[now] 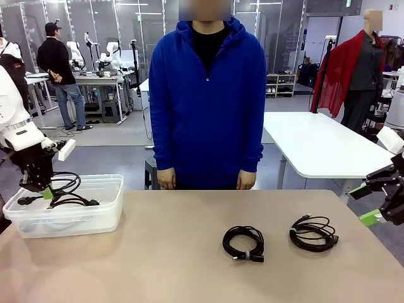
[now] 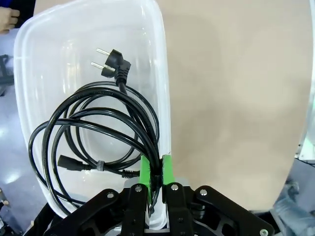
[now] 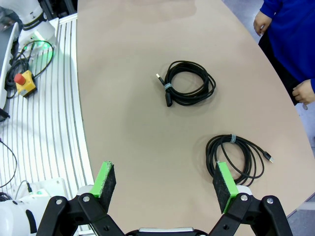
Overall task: Organize and store the cables.
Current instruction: Place the Power Cable into the Organizing box.
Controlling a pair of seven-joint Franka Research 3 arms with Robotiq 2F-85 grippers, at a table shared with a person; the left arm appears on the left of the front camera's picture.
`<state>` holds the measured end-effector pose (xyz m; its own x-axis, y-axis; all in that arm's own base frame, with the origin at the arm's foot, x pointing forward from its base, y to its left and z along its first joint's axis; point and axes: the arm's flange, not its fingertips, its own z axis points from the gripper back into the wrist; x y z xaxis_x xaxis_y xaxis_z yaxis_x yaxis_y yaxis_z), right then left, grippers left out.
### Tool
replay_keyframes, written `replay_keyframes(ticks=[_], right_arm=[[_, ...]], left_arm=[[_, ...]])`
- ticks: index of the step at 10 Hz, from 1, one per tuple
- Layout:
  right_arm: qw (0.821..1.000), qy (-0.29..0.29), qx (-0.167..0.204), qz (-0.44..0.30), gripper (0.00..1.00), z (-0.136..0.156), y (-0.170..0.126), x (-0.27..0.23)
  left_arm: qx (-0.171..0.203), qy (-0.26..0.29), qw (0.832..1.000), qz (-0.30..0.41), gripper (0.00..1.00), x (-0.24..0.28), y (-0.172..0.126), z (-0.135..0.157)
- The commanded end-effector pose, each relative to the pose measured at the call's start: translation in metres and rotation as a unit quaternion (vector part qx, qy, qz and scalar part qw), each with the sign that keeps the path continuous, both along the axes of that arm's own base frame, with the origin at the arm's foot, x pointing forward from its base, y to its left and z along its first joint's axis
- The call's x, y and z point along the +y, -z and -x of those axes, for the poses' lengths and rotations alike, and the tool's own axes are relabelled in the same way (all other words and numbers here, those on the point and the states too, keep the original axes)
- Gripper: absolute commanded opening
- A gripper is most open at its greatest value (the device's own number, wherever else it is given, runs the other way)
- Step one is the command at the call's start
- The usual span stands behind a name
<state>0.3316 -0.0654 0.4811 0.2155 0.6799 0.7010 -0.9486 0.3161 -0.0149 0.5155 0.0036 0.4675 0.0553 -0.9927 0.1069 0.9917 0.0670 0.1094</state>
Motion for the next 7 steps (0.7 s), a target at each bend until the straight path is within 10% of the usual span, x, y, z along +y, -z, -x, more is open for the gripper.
replay_keyframes(ticks=[1, 7], right_arm=[[1.000, 0.000, 0.001, -0.007, 1.00, 0.001, 0.000, 0.001], [1.000, 0.000, 0.001, -0.007, 1.00, 0.001, 0.000, 0.001]], left_arm=[[0.003, 0.003, 1.000, -0.001, 0.11, 0.003, 0.010, -0.011], [0.040, -0.005, 0.999, -0.008, 0.11, 0.003, 0.035, -0.026]])
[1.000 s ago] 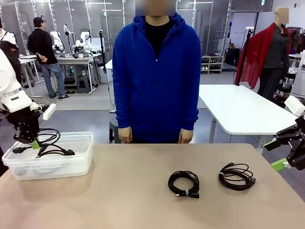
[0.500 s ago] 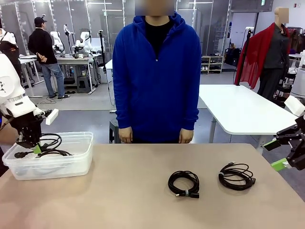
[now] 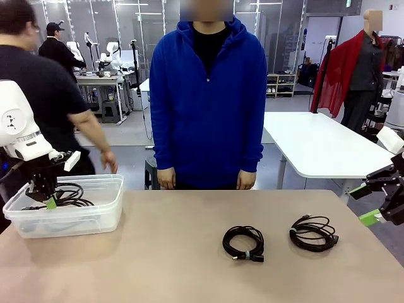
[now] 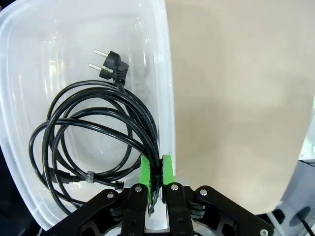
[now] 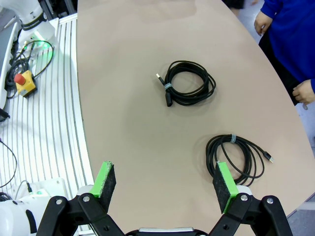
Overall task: Organize and store the cables.
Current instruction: Place the Power Cable into the Organizing box.
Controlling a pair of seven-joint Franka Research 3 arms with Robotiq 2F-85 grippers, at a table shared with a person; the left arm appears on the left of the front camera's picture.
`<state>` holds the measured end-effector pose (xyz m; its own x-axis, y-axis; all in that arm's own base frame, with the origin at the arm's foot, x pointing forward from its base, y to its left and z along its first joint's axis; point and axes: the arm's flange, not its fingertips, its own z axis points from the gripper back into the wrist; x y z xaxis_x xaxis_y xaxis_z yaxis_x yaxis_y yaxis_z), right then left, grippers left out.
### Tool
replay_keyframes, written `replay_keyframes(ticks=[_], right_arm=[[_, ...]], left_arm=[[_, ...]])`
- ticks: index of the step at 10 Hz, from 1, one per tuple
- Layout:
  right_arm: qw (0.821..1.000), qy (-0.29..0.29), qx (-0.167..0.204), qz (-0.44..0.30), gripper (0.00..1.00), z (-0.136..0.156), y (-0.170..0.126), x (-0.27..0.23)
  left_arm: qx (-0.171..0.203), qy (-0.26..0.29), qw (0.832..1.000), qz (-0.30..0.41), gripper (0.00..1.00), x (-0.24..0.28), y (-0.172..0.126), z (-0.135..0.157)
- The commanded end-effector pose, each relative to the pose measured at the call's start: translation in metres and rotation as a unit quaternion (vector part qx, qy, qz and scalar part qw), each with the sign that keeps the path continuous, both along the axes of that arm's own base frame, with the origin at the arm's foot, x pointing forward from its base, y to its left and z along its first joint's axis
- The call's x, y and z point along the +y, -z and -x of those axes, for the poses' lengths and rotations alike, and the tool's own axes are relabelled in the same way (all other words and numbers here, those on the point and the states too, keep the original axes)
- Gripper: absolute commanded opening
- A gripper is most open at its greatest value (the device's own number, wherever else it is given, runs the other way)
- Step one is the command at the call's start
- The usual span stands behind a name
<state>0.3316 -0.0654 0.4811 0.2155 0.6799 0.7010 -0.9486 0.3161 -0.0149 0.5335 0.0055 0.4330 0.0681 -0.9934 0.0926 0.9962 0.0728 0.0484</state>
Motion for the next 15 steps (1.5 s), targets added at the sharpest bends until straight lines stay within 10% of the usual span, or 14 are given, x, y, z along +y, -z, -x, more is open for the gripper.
replay_keyframes(ticks=[1, 5, 6, 7, 8, 9, 10, 11, 15], right_arm=[[1.000, 0.000, 0.001, -0.007, 1.00, 0.001, 0.000, 0.001], [1.000, 0.000, 0.001, -0.007, 1.00, 0.001, 0.000, 0.001], [1.000, 0.000, 0.001, -0.007, 1.00, 0.001, 0.000, 0.001], [1.000, 0.000, 0.001, -0.007, 1.00, 0.001, 0.000, 0.001], [1.000, 0.000, 0.001, -0.007, 1.00, 0.001, 0.000, 0.001], [1.000, 0.000, 0.001, -0.007, 1.00, 0.001, 0.000, 0.001], [1.000, 0.000, 0.001, -0.007, 1.00, 0.001, 0.000, 0.001], [1.000, 0.000, 0.001, -0.007, 1.00, 0.001, 0.000, 0.001], [1.000, 0.000, 0.001, -0.007, 1.00, 0.001, 0.000, 0.001]], left_arm=[[0.017, -0.001, 1.000, 0.000, 0.17, 0.000, 0.005, -0.014], [0.012, -0.013, 1.000, -0.002, 0.57, 0.000, 0.004, -0.017], [0.009, -0.014, 1.000, -0.002, 0.44, 0.000, 0.002, -0.015], [0.005, -0.015, 1.000, -0.003, 0.77, 0.000, 0.000, -0.014], [0.000, -0.018, 1.000, -0.004, 0.63, 0.001, -0.002, -0.014], [-0.001, -0.019, 1.000, -0.005, 0.96, 0.000, -0.006, -0.013], [-0.004, -0.019, 1.000, -0.007, 0.83, -0.001, -0.009, -0.013], [-0.003, -0.019, 1.000, -0.008, 1.00, -0.003, -0.011, -0.013], [-0.002, -0.032, 0.999, -0.002, 1.00, 0.003, -0.012, -0.013]])
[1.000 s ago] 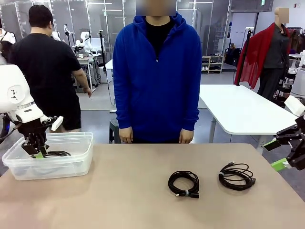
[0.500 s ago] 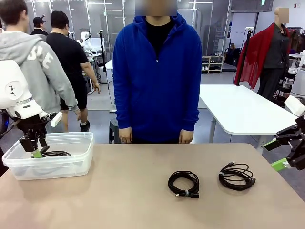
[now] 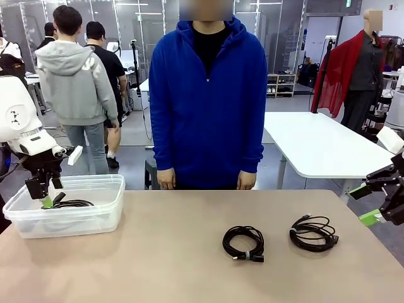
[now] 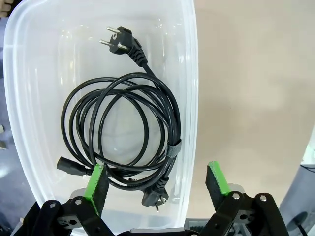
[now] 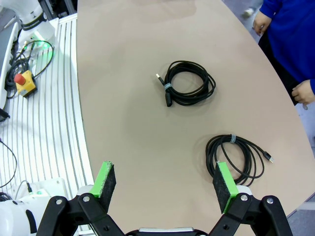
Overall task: Organize and store the cables.
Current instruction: Place the Power Cable into the Organizing box.
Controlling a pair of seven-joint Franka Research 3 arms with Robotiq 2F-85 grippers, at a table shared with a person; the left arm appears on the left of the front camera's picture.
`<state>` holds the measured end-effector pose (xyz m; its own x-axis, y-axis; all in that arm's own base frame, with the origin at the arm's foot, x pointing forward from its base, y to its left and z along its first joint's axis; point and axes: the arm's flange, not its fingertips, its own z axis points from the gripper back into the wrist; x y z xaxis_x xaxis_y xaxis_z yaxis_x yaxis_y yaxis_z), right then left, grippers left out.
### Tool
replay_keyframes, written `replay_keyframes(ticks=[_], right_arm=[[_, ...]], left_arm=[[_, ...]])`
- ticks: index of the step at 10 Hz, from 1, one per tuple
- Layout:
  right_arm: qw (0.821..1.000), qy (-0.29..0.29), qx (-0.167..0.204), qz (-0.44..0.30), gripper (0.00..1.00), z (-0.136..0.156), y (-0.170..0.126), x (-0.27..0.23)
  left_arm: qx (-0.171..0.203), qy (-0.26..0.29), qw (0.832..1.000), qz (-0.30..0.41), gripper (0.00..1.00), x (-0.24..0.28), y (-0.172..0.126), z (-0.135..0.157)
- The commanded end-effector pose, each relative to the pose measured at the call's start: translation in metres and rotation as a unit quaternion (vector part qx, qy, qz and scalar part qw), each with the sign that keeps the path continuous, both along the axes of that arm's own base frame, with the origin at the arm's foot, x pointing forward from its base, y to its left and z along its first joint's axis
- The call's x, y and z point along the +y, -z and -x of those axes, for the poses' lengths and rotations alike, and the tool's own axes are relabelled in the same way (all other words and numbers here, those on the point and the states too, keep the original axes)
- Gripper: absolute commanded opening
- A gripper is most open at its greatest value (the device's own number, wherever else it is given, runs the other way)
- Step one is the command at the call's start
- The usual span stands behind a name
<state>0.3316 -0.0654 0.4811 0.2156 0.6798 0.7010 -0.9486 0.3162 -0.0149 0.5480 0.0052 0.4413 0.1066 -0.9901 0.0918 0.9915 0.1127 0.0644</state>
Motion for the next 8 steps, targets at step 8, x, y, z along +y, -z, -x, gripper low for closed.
replay_keyframes(ticks=[8], right_arm=[[1.000, 0.000, 0.001, -0.007, 1.00, 0.0005, 0.0004, 0.0010]], left_arm=[[0.000, 0.000, 1.000, 0.000, 1.00, 0.0000, 0.0000, 0.0000]])
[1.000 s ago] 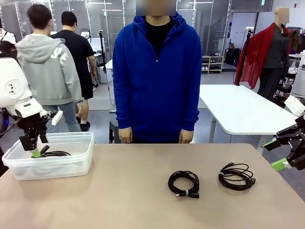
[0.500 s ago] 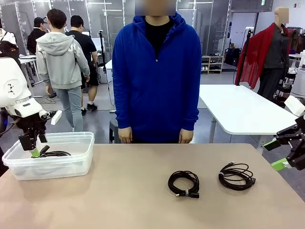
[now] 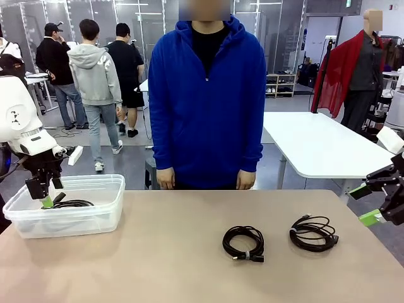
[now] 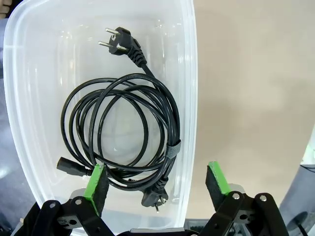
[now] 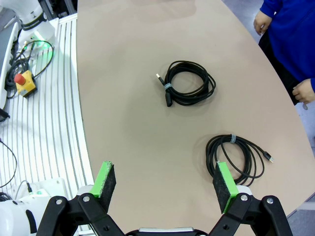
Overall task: Organize and store the cables.
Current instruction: Place the USB Extension Cable into the Organizing box.
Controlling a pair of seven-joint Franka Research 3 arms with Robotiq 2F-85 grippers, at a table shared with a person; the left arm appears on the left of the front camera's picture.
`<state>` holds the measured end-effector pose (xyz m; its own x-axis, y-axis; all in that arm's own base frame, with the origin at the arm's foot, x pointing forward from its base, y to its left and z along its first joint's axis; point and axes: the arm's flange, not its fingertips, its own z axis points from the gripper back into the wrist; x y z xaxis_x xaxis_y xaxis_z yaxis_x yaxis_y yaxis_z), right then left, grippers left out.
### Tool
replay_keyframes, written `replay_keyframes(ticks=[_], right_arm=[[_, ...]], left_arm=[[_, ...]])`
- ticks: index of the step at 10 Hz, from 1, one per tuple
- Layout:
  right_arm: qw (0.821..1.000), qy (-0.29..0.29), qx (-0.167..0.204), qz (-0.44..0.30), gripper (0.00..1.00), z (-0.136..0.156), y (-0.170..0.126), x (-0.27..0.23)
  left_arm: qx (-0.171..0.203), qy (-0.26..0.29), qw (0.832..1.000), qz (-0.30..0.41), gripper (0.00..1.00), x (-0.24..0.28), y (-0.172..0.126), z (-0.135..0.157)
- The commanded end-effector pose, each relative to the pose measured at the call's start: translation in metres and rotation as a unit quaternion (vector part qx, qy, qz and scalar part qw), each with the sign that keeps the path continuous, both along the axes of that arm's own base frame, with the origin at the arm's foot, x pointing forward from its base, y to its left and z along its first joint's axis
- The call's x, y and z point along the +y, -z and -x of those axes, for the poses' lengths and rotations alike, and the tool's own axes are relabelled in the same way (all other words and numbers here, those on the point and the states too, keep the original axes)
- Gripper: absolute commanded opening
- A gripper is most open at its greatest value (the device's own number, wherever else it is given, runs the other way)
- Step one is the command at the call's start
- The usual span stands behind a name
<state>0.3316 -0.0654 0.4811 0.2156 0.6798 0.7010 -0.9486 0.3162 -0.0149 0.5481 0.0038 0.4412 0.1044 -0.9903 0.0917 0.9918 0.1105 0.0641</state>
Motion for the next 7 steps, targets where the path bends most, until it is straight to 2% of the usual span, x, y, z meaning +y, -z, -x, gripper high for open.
replay_keyframes(ticks=[1, 7], right_arm=[[1.000, 0.000, 0.001, -0.007, 1.00, 0.0005, 0.0004, 0.0010], [1.000, 0.000, 0.001, -0.007, 1.00, 0.0005, 0.0004, 0.0010]], left_arm=[[0.000, -0.001, 1.000, 0.000, 1.00, 0.0014, -0.0001, 0.0000], [0.000, -0.001, 1.000, 0.000, 1.00, 0.0014, -0.0001, 0.0000]])
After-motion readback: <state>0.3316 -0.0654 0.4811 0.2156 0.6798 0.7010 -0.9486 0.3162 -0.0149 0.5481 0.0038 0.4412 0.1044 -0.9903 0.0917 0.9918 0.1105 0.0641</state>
